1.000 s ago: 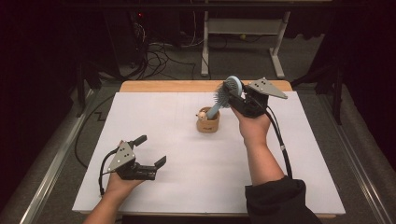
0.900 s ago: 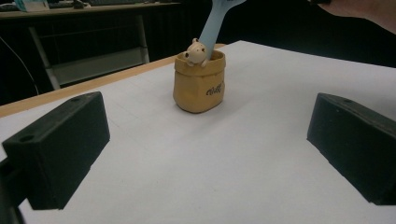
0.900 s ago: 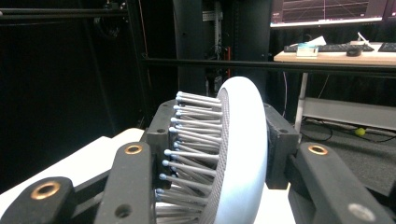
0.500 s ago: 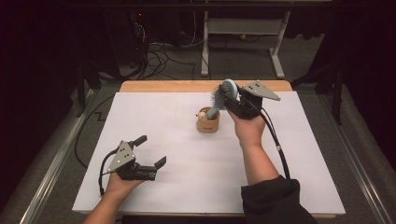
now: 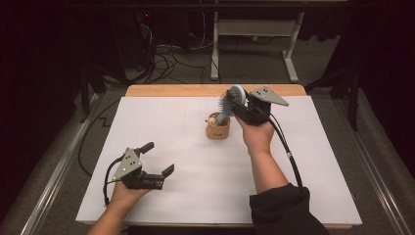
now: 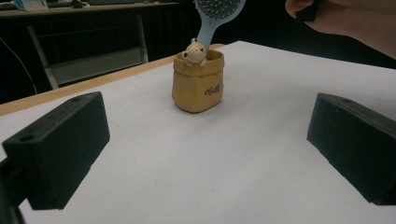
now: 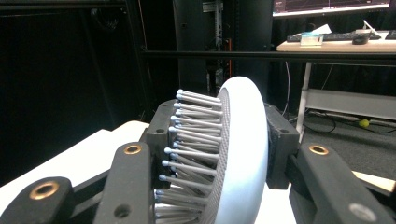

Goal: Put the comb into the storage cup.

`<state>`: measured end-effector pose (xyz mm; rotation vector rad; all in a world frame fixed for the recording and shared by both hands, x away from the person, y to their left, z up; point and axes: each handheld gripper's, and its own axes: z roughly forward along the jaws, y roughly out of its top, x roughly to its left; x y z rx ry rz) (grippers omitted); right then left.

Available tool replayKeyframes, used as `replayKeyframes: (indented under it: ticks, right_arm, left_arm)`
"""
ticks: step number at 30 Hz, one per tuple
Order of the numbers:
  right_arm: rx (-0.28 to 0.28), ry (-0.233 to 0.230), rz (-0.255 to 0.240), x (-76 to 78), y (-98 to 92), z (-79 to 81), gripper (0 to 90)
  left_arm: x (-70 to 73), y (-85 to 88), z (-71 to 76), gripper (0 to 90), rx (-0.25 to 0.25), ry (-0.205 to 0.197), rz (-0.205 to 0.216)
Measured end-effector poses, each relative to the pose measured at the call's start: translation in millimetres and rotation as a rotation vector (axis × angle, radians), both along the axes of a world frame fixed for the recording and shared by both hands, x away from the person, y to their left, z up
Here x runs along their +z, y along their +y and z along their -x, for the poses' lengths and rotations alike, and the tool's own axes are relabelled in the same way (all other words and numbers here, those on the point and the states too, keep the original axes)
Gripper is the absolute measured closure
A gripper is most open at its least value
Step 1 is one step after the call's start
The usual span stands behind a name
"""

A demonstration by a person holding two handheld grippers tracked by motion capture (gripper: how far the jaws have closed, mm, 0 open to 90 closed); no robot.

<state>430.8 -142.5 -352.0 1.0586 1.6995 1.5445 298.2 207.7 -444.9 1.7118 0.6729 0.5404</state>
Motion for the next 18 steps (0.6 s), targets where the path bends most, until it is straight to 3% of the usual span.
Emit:
replayKeyframes:
  ticks: [18]
  right_arm:
    - [0.009, 0.005, 0.004, -5.7, 6.3, -2.8, 56.4]
  left_arm:
    - [0.3, -0.3, 0.3, 0.0, -0.004, -0.001, 0.006]
